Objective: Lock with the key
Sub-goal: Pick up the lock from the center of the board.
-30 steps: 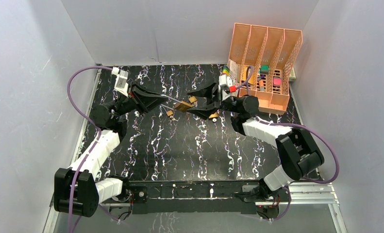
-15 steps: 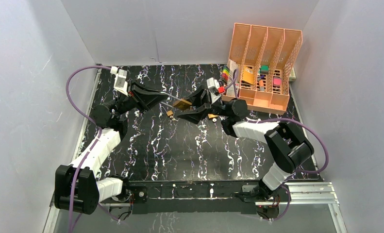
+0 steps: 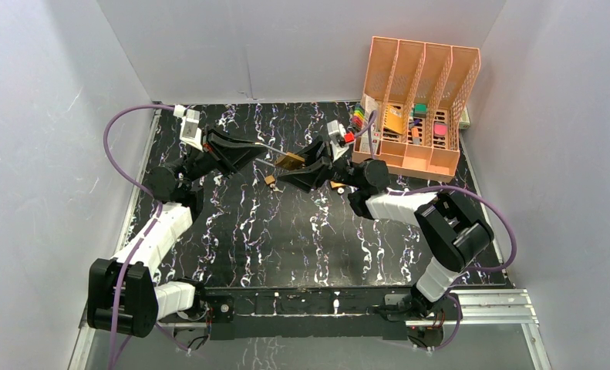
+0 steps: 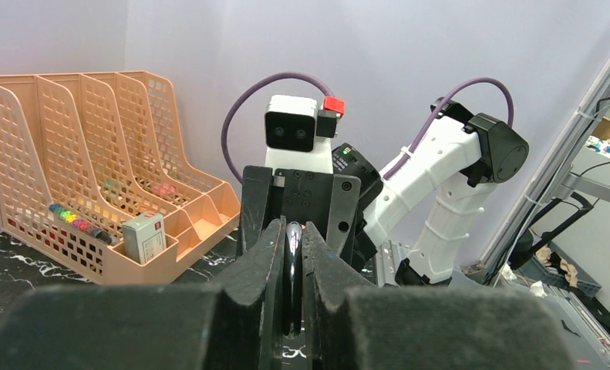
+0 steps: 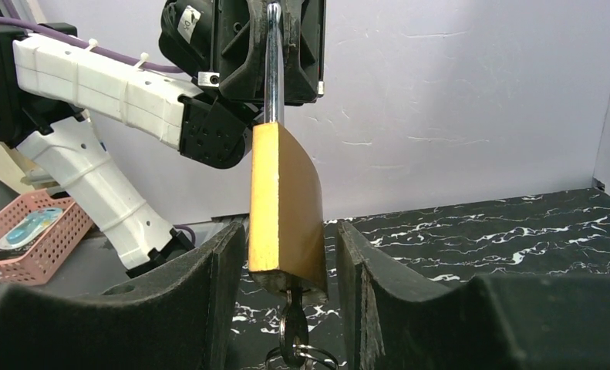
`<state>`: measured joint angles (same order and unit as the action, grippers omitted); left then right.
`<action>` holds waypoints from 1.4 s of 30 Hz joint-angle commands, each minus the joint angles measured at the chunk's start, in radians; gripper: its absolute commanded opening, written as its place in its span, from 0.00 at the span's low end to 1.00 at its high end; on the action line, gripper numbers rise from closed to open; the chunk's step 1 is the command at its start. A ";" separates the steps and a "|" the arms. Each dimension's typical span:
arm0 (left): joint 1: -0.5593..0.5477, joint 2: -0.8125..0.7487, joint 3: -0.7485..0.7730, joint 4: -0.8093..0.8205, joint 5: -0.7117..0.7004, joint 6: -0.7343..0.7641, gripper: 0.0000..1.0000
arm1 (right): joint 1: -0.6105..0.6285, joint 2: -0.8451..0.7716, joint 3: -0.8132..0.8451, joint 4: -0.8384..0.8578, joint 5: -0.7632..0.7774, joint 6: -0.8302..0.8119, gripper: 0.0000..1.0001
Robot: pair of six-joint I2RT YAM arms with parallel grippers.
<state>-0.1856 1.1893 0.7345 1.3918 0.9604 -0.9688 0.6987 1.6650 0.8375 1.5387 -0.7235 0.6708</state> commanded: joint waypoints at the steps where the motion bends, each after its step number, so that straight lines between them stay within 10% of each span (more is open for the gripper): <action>1: -0.002 -0.019 0.047 0.118 -0.068 0.021 0.00 | 0.008 -0.024 0.021 0.291 0.028 -0.007 0.54; 16: -0.003 -0.025 0.042 0.119 -0.070 0.030 0.00 | 0.015 -0.068 -0.008 0.291 0.136 -0.060 0.63; 22: -0.002 -0.025 0.040 0.122 -0.075 0.029 0.00 | 0.025 -0.048 0.033 0.291 0.122 -0.026 0.47; 27: -0.003 -0.022 0.036 0.132 -0.080 0.028 0.00 | 0.035 -0.025 0.077 0.290 0.112 0.002 0.00; 34: -0.003 -0.040 0.001 0.132 -0.077 0.031 0.00 | 0.032 -0.091 0.043 0.248 0.197 0.019 0.00; 37: -0.003 -0.065 -0.010 0.081 -0.071 0.054 0.00 | 0.000 -0.211 0.067 -0.063 0.170 0.010 0.00; 39: -0.002 -0.088 -0.016 0.022 -0.079 0.074 0.33 | -0.018 -0.278 0.205 -0.538 0.102 -0.072 0.00; 40: -0.001 -0.102 -0.019 -0.011 -0.088 0.085 0.84 | -0.019 -0.295 0.293 -0.789 0.069 -0.178 0.00; 42: 0.000 -0.134 -0.020 -0.086 -0.103 0.111 0.98 | -0.024 -0.321 0.378 -1.097 -0.007 -0.311 0.00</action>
<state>-0.1856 1.1339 0.7212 1.3735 0.8925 -0.9348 0.6991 1.4647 0.9791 1.0531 -0.6731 0.5953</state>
